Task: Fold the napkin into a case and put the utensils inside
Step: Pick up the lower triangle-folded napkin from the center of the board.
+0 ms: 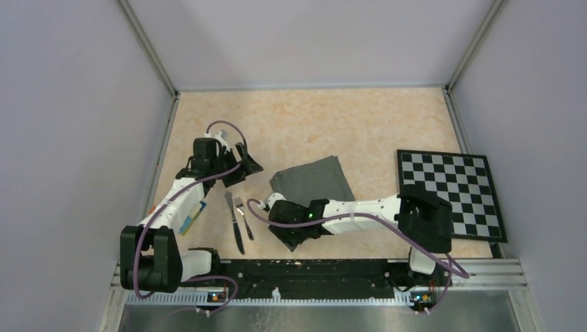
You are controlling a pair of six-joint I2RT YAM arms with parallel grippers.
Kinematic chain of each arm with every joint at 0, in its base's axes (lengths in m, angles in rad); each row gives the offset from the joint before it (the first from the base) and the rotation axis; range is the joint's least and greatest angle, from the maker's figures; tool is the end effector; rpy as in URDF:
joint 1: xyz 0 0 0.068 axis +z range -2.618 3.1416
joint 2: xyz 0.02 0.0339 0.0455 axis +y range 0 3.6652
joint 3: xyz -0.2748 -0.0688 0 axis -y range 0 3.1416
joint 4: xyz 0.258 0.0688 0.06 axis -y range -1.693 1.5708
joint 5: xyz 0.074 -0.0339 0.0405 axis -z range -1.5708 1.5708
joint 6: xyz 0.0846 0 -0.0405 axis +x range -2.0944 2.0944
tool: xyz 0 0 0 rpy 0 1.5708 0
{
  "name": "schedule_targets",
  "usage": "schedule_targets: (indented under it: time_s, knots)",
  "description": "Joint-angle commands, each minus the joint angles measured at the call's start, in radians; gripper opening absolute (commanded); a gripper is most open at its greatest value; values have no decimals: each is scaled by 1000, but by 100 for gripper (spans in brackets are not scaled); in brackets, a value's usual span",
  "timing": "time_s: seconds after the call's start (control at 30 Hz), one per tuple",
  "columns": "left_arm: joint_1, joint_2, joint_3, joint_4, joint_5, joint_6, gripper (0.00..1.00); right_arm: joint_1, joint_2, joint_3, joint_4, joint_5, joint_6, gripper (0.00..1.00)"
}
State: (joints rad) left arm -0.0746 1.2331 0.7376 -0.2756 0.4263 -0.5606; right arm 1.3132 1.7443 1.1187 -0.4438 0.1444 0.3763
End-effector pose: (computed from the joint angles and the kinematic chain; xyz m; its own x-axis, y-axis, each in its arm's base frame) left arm 0.2893 -0.0567 0.1976 -0.7819 -0.4270 -0.4541 -0.0616 0.7779 -0.6254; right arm 0.1105 0.3716 0.1434 -0.5530 -0.6714 -0.4934 -0.7915 0.6083 0.0593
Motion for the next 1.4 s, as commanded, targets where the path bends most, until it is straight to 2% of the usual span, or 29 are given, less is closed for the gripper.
schedule_targets:
  time_s: [0.0, 0.13, 0.4, 0.7, 0.87, 1.0, 1.07, 1.1, 1.2, 1.3, 1.37]
  knots:
    - [8, -20, -18, 73, 56, -9, 88, 4, 40, 52, -43, 38, 9, 57]
    - [11, -17, -19, 76, 61, -1, 88, 3, 81, 50, -41, 51, 12, 56]
    - [22, -37, -33, 69, 64, 13, 89, 7, 117, -20, -45, 154, 54, 45]
    - [22, -44, -61, 85, 96, -7, 89, 16, 70, -25, -39, 282, 70, 0]
    - [22, -23, -92, 122, 163, -41, 89, 6, -49, -43, 31, 257, 64, 0]
    - [22, -9, -138, 205, 242, -92, 89, -43, -153, -111, 125, 136, 64, 0]
    - [21, -4, -154, 222, 258, -101, 89, -49, -152, -109, 114, 110, 45, 0]
    - [21, -3, -157, 224, 259, -102, 89, -48, -145, -101, 101, 92, 30, 2]
    - [22, -8, -154, 218, 257, -99, 89, -43, -134, -85, 51, 73, 17, 41]
    - [22, -15, -140, 195, 233, -83, 89, -26, -120, -24, -45, 100, 29, 60]
    - [22, -17, -133, 183, 215, -73, 89, -22, -78, 41, -115, 101, 59, 66]
